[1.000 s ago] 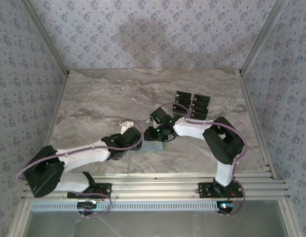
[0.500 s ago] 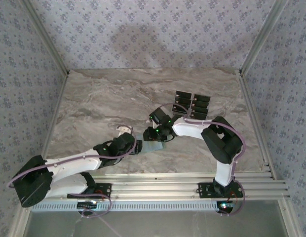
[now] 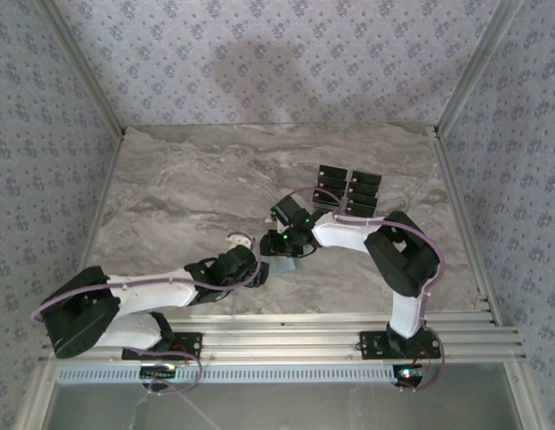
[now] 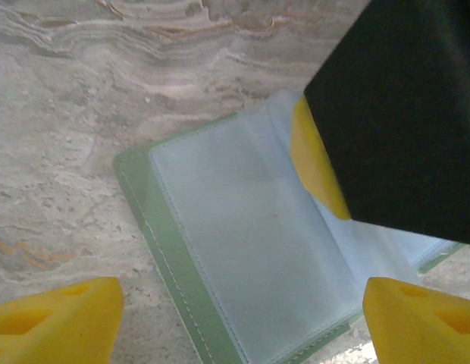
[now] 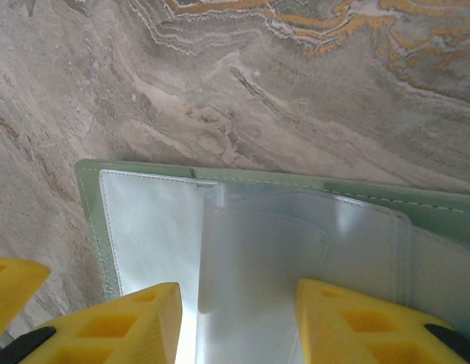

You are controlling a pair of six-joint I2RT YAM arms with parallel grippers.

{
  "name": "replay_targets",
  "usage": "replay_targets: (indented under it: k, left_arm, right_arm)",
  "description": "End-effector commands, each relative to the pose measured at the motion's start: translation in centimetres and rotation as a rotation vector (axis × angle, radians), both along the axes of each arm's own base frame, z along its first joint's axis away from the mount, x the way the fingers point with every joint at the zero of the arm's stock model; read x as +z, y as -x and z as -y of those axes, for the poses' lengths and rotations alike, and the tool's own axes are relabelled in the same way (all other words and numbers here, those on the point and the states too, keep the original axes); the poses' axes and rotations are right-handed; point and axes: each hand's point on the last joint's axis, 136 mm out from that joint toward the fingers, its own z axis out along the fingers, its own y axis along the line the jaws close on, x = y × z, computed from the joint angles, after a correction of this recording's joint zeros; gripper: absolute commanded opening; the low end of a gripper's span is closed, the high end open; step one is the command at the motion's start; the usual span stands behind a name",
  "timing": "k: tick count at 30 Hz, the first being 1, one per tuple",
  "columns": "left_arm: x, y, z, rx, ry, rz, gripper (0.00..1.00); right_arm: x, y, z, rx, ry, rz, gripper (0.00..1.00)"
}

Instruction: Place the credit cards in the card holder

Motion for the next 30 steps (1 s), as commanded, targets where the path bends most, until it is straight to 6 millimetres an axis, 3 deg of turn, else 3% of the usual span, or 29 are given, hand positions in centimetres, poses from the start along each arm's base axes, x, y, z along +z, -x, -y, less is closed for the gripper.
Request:
replay_targets:
  k: [1, 16, 24, 30]
  left_arm:
    - [1.7, -1.2, 1.8, 0.006, 0.042, 0.044, 0.83]
    - [-0.5, -1.1, 1.3, 0.028, -0.033, 0.025, 0.8]
    - [-0.7, -1.0, 1.1, 0.033, -0.051, 0.03, 0.79]
    - [-0.9, -0.9, 1.1, 0.032, -0.056, 0.029, 0.79]
  right_arm:
    - [-0.1, 0.1, -0.5, 0.002, -0.001, -0.019, 0.46]
    - [1.1, -0.2, -0.7, 0.001, -0.026, -0.01, 0.47]
    - [3.2, -1.3, 1.0, -0.059, -0.042, 0.038, 0.47]
    - [3.0, -1.3, 2.1, -0.082, -0.041, 0.036, 0.48]
